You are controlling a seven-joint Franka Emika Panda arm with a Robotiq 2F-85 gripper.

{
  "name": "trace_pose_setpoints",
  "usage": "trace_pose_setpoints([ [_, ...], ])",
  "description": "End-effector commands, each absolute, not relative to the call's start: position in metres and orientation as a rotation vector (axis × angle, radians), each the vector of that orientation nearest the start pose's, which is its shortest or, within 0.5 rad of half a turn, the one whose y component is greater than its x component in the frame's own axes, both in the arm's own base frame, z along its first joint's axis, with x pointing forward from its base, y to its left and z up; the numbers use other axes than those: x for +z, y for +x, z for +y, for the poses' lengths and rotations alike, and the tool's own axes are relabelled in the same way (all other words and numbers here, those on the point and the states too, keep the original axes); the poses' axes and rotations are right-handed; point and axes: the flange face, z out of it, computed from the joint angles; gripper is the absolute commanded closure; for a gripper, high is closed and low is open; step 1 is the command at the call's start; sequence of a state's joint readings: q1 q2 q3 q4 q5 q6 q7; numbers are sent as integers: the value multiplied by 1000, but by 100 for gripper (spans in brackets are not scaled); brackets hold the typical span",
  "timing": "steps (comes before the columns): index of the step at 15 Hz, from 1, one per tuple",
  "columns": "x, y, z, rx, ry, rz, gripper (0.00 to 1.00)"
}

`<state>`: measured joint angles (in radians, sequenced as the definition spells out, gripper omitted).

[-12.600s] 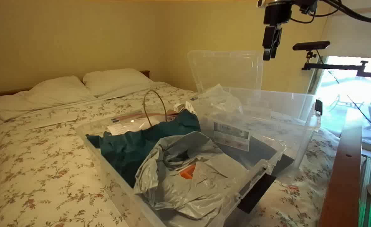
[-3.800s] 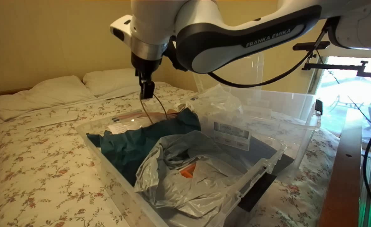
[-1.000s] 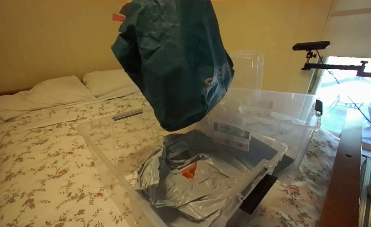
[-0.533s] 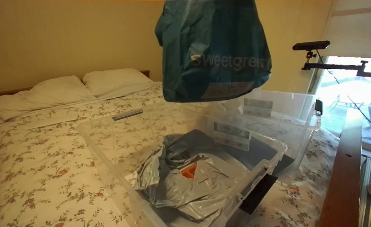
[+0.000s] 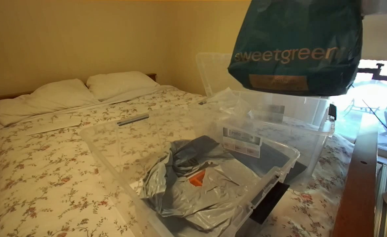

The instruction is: Put the bag in the basket

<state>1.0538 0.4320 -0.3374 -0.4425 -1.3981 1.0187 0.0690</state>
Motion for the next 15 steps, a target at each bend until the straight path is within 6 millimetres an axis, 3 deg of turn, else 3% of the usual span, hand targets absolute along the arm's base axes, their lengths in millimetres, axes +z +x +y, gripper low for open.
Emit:
trace_pose_setpoints([
  [1,919,378,293,860,1912,-260,0],
  [2,903,386,315,876,1911,-246,0],
  [5,869,416,351,924,1923,-159,0],
  [10,812,468,397,945,1921,29,0],
  [13,801,486,408,987,1896,128,0],
  [15,813,489,406,1041,1895,178,0],
])
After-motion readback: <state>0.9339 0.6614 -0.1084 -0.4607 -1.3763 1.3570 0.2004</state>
